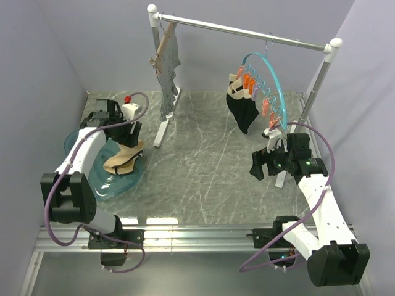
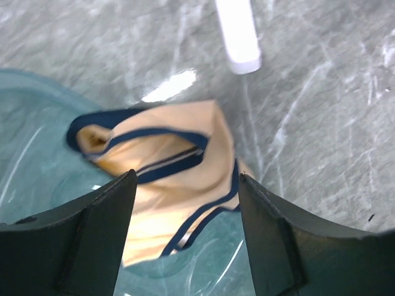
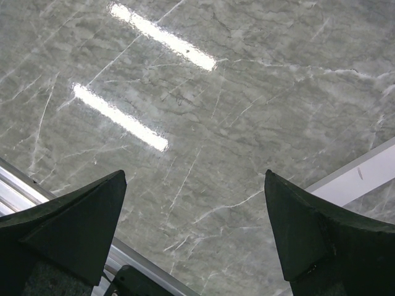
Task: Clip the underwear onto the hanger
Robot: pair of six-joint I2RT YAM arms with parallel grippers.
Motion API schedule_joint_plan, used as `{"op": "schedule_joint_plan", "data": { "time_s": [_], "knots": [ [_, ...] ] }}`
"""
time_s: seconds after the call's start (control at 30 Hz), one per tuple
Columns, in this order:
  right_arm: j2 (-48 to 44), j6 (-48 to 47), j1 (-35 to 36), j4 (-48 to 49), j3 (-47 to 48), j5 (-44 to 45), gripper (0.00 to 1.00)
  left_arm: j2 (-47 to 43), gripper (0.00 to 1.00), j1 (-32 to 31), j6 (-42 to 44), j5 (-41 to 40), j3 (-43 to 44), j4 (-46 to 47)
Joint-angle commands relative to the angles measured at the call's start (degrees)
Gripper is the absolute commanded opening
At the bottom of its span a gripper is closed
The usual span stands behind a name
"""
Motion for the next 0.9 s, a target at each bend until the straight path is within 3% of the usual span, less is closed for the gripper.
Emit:
{"op": "schedule_joint_plan", "data": {
  "time_s": [0.0, 0.2, 0.3, 0.5, 0.6, 0.87],
  "knots": [
    [0.36, -0.81, 0.46, -0.83, 2.83, 0.19, 1.0, 2.28, 0.72, -2.47, -1.13, 1.41, 2.33, 1.67],
    [0.1, -1.08, 0.55, -1.1, 3.18, 0.46, 1.0, 7.02, 0.6, -3.53, -2.79, 0.8, 2.94, 2.2],
    [0.45, -1.34, 0.55, -1.62, 3.71, 0.54, 1.0, 8.26, 0.35, -3.53, -2.62, 2.63, 5.13, -0.86],
    [0.1, -1.43, 0.55, -1.54, 3.71, 0.02, 1.0, 0.62, 0.08, -3.61, -5.08, 6.06, 9.96, -4.21],
    [-0.08, -1.34, 0.55, -1.45, 3.45, -0.95, 1.0, -4.04, 0.0, -4.22, -5.96, 7.21, 13.3, -6.32],
    [0.27, -2.13, 0.72, -1.62, 3.71, -2.62, 1.0, -10.72, 0.0, -6.6, -6.22, 15.11, 20.43, -13.35]
  ]
}}
